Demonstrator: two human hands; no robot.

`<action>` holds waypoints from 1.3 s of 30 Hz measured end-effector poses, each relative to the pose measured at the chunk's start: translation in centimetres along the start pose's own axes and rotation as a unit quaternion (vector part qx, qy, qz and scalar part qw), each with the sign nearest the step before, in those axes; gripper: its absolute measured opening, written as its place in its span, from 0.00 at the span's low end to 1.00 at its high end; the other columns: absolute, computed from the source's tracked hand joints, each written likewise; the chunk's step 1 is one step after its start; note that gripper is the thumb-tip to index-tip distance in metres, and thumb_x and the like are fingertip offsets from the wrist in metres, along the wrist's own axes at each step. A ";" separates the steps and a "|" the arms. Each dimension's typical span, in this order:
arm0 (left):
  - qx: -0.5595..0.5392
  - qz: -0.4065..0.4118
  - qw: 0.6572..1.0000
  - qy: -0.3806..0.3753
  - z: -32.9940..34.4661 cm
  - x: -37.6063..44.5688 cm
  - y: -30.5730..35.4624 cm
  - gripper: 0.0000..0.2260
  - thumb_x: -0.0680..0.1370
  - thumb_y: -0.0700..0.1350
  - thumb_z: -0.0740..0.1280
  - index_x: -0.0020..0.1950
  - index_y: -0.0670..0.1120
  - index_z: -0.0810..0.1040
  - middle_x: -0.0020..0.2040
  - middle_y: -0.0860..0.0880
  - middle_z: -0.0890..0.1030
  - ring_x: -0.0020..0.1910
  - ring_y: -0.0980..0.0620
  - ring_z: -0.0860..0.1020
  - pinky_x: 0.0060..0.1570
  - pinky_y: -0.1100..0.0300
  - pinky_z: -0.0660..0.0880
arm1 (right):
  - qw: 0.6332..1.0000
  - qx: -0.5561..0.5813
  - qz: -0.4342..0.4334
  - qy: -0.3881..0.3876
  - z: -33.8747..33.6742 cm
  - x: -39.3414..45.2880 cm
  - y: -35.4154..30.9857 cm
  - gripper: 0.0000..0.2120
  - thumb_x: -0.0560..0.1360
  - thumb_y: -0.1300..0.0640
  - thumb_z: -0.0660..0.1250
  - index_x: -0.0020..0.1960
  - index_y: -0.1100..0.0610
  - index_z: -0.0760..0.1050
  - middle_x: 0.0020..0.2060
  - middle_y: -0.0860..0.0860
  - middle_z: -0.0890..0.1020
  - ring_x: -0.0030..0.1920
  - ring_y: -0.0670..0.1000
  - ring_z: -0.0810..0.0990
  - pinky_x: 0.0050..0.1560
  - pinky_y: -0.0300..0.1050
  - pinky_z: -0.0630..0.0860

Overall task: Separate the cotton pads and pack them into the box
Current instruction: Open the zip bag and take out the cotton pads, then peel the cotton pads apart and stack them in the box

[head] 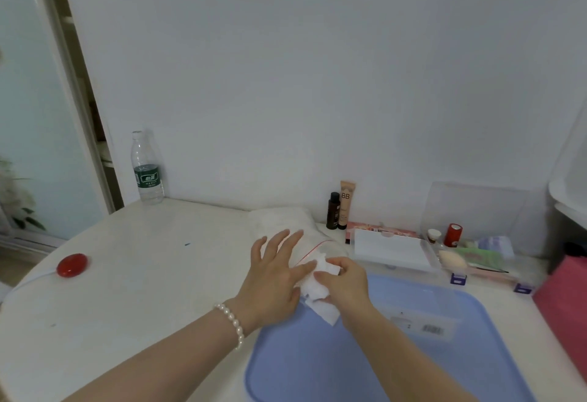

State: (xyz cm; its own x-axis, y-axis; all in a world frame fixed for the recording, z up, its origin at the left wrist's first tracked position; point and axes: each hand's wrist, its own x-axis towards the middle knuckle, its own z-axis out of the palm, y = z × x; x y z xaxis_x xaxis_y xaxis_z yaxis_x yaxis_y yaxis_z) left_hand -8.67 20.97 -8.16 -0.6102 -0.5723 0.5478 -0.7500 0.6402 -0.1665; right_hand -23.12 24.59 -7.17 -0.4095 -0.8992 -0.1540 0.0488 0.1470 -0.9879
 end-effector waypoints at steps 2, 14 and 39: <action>0.019 -0.019 0.998 -0.048 0.1 0.2 0.2 0.30 0.55 0.53 0.68 0.58 0.59 0.79 0.68 0.41 0.72 0.67 0.40 0.62 0.62 0.43 0.54 | 1.000 -0.026 0.005 -0.016 -0.1 -0.2 0.0 0.10 0.69 0.69 0.68 0.45 0.55 0.76 0.44 0.54 0.80 0.46 0.56 0.81 0.43 0.54 0.82; 0.098 -0.036 0.995 0.001 0.2 0.3 0.3 0.11 0.51 0.41 0.77 0.25 0.50 0.77 0.61 0.42 0.79 0.63 0.38 0.74 0.66 0.40 0.46 | 0.999 -0.030 0.022 -0.035 -1.9 -1.8 -1.1 0.10 0.71 0.68 0.64 0.49 0.57 0.74 0.47 0.54 0.76 0.40 0.53 0.78 0.27 0.41 0.74; -0.527 -0.165 0.833 0.044 -3.7 -0.4 4.7 0.15 0.70 0.53 0.61 0.43 0.45 0.80 0.44 0.55 0.79 0.49 0.57 0.75 0.53 0.64 0.69 | 0.957 0.262 -0.004 -0.125 -6.3 -3.2 -1.4 0.11 0.64 0.64 0.62 0.47 0.59 0.76 0.37 0.55 0.81 0.29 0.49 0.77 0.24 0.39 0.71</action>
State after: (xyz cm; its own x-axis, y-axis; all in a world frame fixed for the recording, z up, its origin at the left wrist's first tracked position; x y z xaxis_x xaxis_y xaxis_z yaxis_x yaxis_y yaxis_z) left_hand -11.02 26.06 -6.14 -0.3597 -0.7956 0.4875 -0.2043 0.5770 0.7908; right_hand -27.62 29.81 -5.22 -0.1835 -0.9797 -0.0806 0.5237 -0.0281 -0.8514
